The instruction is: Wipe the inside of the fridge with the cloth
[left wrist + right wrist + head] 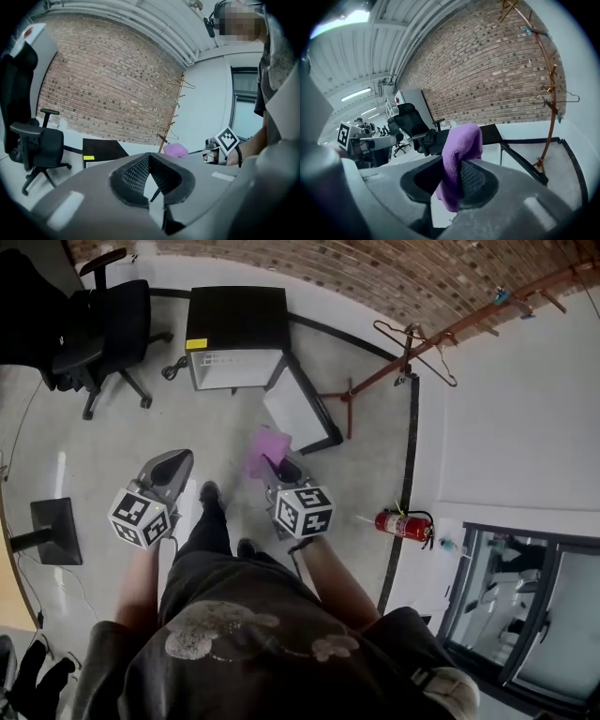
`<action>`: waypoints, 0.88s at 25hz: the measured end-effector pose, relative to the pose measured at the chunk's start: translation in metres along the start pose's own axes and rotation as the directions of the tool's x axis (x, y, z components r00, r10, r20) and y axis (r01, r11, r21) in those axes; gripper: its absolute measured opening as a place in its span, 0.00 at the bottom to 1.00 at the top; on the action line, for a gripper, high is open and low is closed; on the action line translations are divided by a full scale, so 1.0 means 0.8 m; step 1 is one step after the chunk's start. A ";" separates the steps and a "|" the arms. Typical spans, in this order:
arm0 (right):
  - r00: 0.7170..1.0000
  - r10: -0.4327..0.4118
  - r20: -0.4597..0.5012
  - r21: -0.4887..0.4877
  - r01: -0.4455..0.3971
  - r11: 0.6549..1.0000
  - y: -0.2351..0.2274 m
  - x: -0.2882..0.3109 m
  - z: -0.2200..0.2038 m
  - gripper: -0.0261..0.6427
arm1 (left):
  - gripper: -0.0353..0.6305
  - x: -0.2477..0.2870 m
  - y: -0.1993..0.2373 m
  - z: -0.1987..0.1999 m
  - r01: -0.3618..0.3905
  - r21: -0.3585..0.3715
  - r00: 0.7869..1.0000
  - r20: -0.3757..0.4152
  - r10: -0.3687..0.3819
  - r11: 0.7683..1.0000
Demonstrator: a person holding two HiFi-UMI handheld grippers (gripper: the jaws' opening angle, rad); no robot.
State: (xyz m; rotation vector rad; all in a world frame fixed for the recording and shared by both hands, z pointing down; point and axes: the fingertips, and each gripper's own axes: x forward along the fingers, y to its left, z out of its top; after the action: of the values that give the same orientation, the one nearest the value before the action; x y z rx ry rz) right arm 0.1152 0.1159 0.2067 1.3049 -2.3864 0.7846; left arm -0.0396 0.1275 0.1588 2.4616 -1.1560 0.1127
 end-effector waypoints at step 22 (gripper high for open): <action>0.990 -0.041 -0.135 -0.010 0.040 0.999 -0.065 0.205 0.047 0.15 | 0.08 0.130 0.175 0.017 0.046 -0.042 0.995 -0.089 -0.050 0.998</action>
State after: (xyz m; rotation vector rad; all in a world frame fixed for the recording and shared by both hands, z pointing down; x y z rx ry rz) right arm 0.0708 -0.0402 0.2761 1.2515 -2.2487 0.8239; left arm -0.0785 -0.0318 0.2191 2.4214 -1.0510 0.1829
